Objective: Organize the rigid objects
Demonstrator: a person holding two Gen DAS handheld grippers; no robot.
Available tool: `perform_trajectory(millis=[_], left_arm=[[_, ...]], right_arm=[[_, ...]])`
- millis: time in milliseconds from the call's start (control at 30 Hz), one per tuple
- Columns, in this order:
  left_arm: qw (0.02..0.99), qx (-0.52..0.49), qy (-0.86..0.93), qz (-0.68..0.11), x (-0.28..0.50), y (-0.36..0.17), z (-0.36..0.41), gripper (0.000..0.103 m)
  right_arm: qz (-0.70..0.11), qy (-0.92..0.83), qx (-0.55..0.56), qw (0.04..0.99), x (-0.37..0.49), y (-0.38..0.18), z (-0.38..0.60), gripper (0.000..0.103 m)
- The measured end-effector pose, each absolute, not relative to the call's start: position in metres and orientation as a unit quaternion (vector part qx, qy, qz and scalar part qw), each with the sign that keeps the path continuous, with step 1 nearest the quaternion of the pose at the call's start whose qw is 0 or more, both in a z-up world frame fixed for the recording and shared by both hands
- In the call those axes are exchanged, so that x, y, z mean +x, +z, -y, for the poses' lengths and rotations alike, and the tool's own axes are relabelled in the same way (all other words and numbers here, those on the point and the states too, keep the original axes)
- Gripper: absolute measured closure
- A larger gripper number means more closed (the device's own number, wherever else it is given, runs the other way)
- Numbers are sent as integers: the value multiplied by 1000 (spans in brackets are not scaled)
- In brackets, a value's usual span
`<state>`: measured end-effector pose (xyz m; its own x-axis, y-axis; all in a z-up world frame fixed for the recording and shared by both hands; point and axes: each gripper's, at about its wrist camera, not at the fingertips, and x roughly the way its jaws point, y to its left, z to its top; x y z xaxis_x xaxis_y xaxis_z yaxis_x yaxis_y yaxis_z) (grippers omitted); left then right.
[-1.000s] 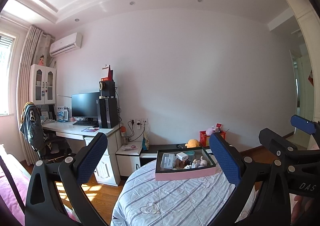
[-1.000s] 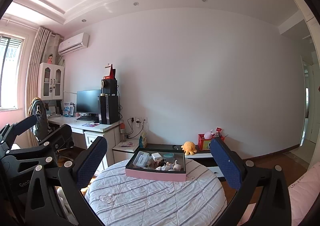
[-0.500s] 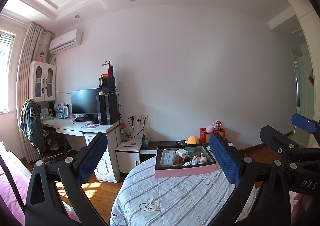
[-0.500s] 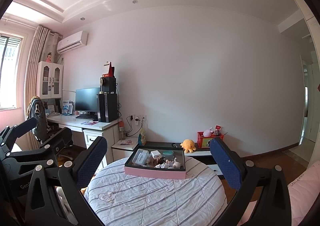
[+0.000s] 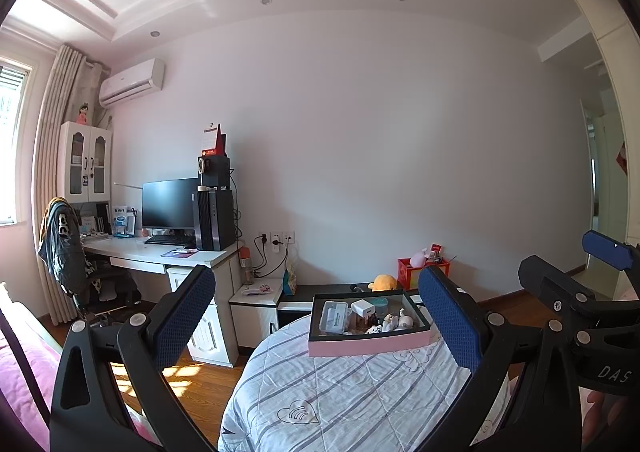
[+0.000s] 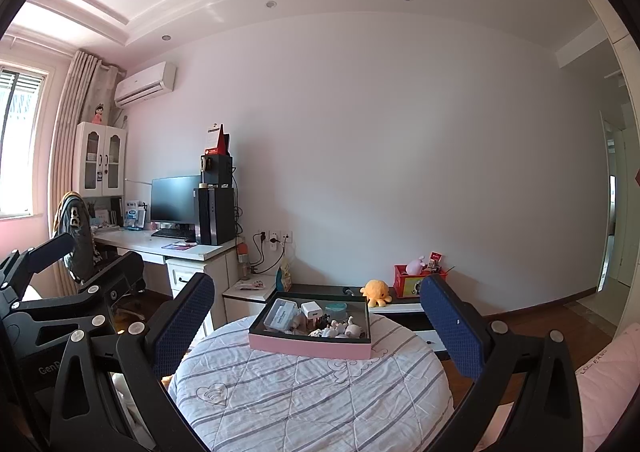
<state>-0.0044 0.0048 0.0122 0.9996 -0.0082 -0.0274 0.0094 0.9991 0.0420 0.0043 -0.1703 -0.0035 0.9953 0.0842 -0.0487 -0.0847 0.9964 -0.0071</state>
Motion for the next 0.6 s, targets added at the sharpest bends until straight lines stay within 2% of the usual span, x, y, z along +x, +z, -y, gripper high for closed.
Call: perform_trajectory(millis=[600], left_arm=[[1000,22,-3,-13,-4,12,-3,0]], right_arm=[[-25,36,-6,999,5,-4,172,0]])
